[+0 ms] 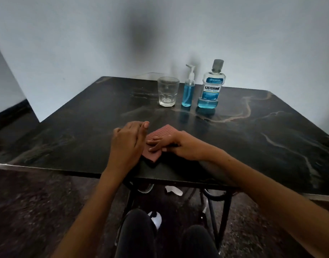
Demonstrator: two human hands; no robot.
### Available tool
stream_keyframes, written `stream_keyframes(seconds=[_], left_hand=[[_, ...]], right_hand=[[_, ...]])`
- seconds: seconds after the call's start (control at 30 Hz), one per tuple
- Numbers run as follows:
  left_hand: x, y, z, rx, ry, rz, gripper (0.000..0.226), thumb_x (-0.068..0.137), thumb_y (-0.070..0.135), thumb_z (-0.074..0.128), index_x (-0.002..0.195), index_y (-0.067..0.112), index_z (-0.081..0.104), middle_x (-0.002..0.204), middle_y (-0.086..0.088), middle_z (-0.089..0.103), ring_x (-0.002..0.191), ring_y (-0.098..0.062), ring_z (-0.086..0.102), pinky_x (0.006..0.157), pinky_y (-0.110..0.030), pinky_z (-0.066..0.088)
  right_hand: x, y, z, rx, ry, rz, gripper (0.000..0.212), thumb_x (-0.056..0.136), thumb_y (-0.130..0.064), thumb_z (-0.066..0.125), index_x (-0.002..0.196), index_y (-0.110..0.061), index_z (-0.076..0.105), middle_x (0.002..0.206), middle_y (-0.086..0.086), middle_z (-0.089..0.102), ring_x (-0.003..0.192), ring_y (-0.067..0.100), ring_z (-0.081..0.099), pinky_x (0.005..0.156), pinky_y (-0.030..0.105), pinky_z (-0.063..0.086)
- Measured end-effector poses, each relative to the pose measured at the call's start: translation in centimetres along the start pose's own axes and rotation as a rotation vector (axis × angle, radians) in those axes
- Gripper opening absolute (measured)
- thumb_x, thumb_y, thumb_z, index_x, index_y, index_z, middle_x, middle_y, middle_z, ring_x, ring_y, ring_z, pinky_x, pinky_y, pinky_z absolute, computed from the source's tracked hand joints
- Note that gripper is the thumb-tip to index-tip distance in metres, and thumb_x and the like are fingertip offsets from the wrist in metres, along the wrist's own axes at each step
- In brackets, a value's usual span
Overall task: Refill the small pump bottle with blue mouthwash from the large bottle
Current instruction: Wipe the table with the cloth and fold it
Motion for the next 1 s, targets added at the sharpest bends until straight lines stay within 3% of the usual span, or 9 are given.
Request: stream_keyframes(seconds=[0.17, 0.43, 0.6, 0.67, 0.73, 0.83, 0.93, 1.0], left_hand=[[-0.2, -0.2, 0.5, 0.106, -0.064, 0.028, 0.031, 0.1, 0.029, 0.039, 0.094, 0.011, 0.064, 0.091, -0.009, 0.068, 0.089, -0.028, 0.062, 0.081, -0.038, 0.036], [-0.3, -0.2, 0.9, 0.187, -0.108, 0.095, 0.047, 0.094, 0.041, 0.029, 0.094, 0.012, 0.066, 0.098, -0.008, 0.071, 0.09, -0.028, 0.065, 0.084, -0.04, 0.035], [-0.2, -0.4, 1.3, 0.179, -0.087, 0.121, 0.042, 0.092, 0.039, 0.035, 0.091, 0.011, 0.067, 0.097, -0.009, 0.072, 0.089, -0.03, 0.066, 0.084, -0.041, 0.036], [-0.1, -0.4, 1.4, 0.174, -0.096, 0.124, 0.042, 0.092, 0.039, 0.037, 0.091, 0.01, 0.067, 0.098, -0.01, 0.072, 0.09, -0.03, 0.066, 0.086, -0.042, 0.036], [0.0, -0.4, 1.4, 0.175, -0.108, 0.115, 0.038, 0.095, 0.039, 0.043, 0.092, 0.011, 0.067, 0.1, -0.009, 0.072, 0.092, -0.029, 0.066, 0.087, -0.042, 0.035], [0.1, 0.1, 1.3, 0.169, -0.1, 0.132, 0.031, 0.094, 0.038, 0.049, 0.093, 0.013, 0.068, 0.102, -0.006, 0.071, 0.092, -0.027, 0.066, 0.087, -0.041, 0.034], [0.3, 2.2, 1.3, 0.053, -0.079, 0.159, 0.036, 0.086, 0.04, 0.046, 0.092, 0.015, 0.071, 0.099, -0.003, 0.072, 0.091, -0.025, 0.067, 0.086, -0.043, 0.042], [0.7, 4.1, 1.5, -0.08, -0.047, 0.18, 0.031, 0.086, 0.038, 0.051, 0.092, 0.016, 0.073, 0.096, -0.003, 0.072, 0.089, -0.024, 0.067, 0.084, -0.046, 0.047]], right_hand=[[-3.2, 0.2, -1.4, -0.047, -0.1, 0.022, 0.032, 0.09, 0.004, 0.055, 0.115, -0.012, 0.069, 0.134, -0.004, 0.058, 0.132, 0.002, 0.043, 0.117, 0.026, 0.027], [-9.1, 1.6, -4.7, -0.063, -0.228, 0.09, 0.033, 0.091, 0.002, 0.054, 0.116, -0.016, 0.067, 0.135, -0.011, 0.056, 0.135, -0.002, 0.037, 0.116, 0.021, 0.025], [-12.2, 2.6, -7.8, -0.165, -0.308, 0.17, 0.032, 0.092, -0.001, 0.054, 0.113, -0.019, 0.07, 0.136, -0.018, 0.054, 0.134, -0.006, 0.037, 0.112, 0.013, 0.027], [-13.0, 2.7, -9.2, -0.243, -0.32, 0.193, 0.032, 0.091, 0.0, 0.055, 0.11, -0.019, 0.071, 0.134, -0.016, 0.056, 0.132, -0.006, 0.04, 0.109, 0.011, 0.03], [-13.6, 2.8, -10.9, -0.321, -0.295, 0.208, 0.03, 0.09, 0.002, 0.056, 0.106, -0.015, 0.073, 0.128, -0.01, 0.063, 0.125, 0.0, 0.05, 0.106, 0.017, 0.038], [-14.3, 2.8, -13.4, -0.364, -0.082, 0.245, 0.026, 0.09, 0.002, 0.056, 0.105, -0.01, 0.073, 0.117, -0.001, 0.069, 0.114, 0.009, 0.062, 0.099, 0.021, 0.045], [-13.8, 3.0, -14.8, -0.269, 0.335, 0.297, 0.025, 0.09, 0.002, 0.057, 0.109, -0.006, 0.071, 0.11, 0.005, 0.071, 0.102, 0.016, 0.066, 0.089, 0.017, 0.047], [-12.5, 2.8, -14.4, -0.074, 0.619, 0.362, 0.021, 0.09, 0.0, 0.058, 0.105, -0.007, 0.071, 0.104, 0.006, 0.071, 0.092, 0.014, 0.063, 0.081, 0.019, 0.048]])
Point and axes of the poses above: each hand's wrist, its own x-axis towards the middle knuckle, its own z-axis out of the palm, y = z × x, the point moved 1 cm from there along x, towards the middle knuckle
